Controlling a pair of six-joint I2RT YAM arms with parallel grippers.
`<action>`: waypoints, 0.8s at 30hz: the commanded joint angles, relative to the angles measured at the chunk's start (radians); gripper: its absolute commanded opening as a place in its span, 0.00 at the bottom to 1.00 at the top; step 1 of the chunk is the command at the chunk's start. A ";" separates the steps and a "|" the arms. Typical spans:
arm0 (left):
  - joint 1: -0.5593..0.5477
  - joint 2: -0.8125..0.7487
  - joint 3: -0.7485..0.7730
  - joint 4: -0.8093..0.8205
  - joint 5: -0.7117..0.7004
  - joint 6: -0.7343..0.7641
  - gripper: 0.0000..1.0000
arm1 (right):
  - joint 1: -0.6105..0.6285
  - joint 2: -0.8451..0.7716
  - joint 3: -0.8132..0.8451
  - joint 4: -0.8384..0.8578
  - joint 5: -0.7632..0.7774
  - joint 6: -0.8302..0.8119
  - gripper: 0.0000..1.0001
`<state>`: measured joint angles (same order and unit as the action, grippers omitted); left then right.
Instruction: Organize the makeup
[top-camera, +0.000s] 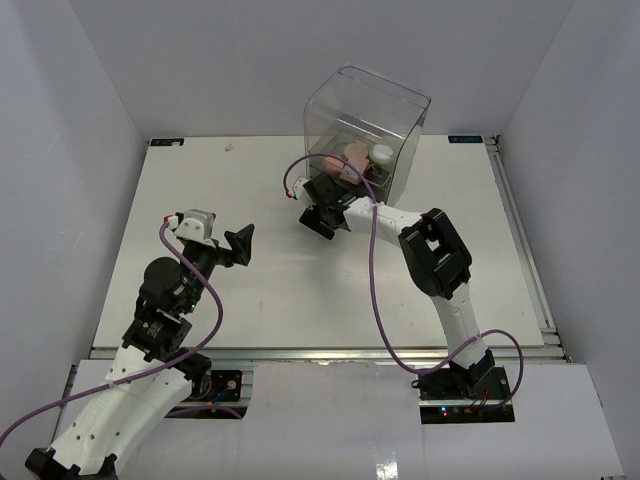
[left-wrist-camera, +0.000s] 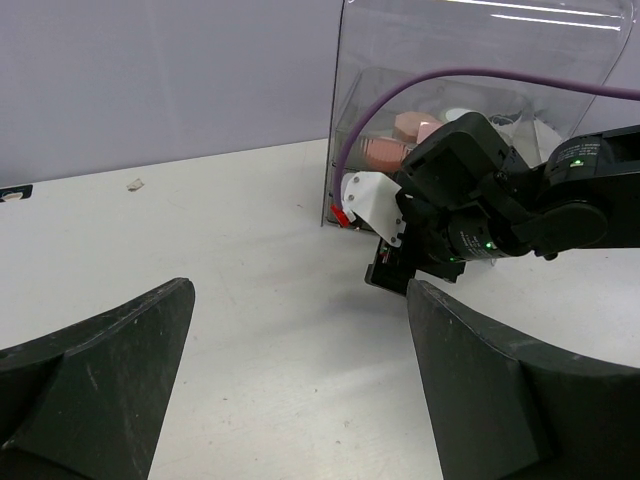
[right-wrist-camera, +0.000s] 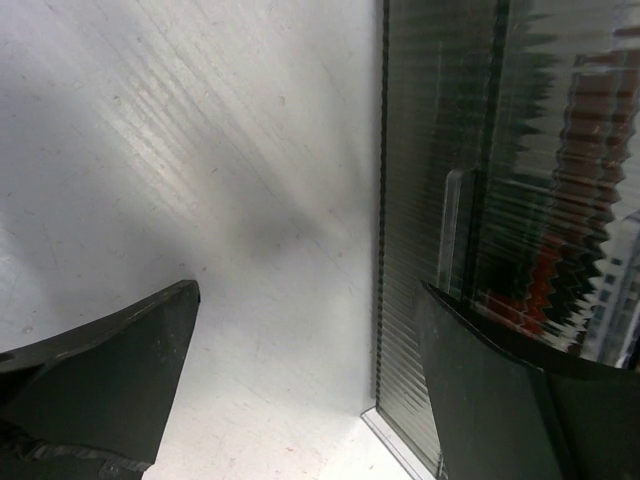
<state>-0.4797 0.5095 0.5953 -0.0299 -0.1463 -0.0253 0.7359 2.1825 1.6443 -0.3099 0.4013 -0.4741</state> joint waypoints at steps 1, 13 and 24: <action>0.001 0.003 0.006 0.002 -0.006 0.008 0.98 | -0.011 -0.138 -0.034 -0.142 -0.252 -0.067 0.90; 0.001 0.037 0.007 0.005 0.090 -0.004 0.98 | -0.166 -0.921 -0.474 -0.159 -0.633 -0.094 0.90; 0.001 0.111 0.005 0.003 0.132 -0.015 0.98 | -0.535 -1.339 -0.880 -0.001 -0.520 0.059 0.90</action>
<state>-0.4797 0.5980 0.5953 -0.0299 -0.0416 -0.0326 0.2588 0.9256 0.8567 -0.3890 -0.1288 -0.4907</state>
